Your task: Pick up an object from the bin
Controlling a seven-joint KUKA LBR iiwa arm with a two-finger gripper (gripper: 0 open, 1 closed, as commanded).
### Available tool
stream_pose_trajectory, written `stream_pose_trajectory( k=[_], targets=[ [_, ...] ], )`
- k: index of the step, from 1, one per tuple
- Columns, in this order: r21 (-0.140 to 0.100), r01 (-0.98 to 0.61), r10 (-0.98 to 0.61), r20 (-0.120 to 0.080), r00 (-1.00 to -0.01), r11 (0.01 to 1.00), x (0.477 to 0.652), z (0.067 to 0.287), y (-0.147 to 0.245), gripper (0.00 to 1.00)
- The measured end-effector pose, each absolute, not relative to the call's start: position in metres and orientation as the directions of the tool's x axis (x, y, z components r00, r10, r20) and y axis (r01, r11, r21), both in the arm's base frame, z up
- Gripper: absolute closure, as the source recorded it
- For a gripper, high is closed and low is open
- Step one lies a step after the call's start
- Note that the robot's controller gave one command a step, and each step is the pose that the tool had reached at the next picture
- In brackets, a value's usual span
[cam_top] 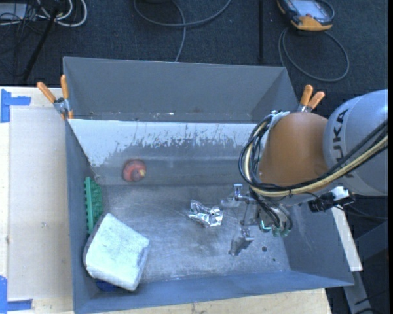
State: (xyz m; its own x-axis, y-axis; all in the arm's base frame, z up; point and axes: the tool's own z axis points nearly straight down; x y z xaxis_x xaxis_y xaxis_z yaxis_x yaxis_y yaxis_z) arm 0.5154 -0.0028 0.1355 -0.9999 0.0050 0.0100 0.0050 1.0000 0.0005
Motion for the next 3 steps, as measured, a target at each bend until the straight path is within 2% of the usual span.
stream_pose_trajectory(
  k=[1, 2, 3],
  targets=[
    [0.000, 0.172, 0.172, 0.001, -0.985, 0.985, 0.569, 0.074, 0.019, 0.00],
    [0.003, 0.171, 0.171, -0.013, -0.985, 0.985, 0.573, 0.078, 0.019, 1.00],
    [0.002, 0.123, 0.123, -0.009, -0.992, 0.992, 0.580, 0.198, 0.035, 1.00]
  ],
)
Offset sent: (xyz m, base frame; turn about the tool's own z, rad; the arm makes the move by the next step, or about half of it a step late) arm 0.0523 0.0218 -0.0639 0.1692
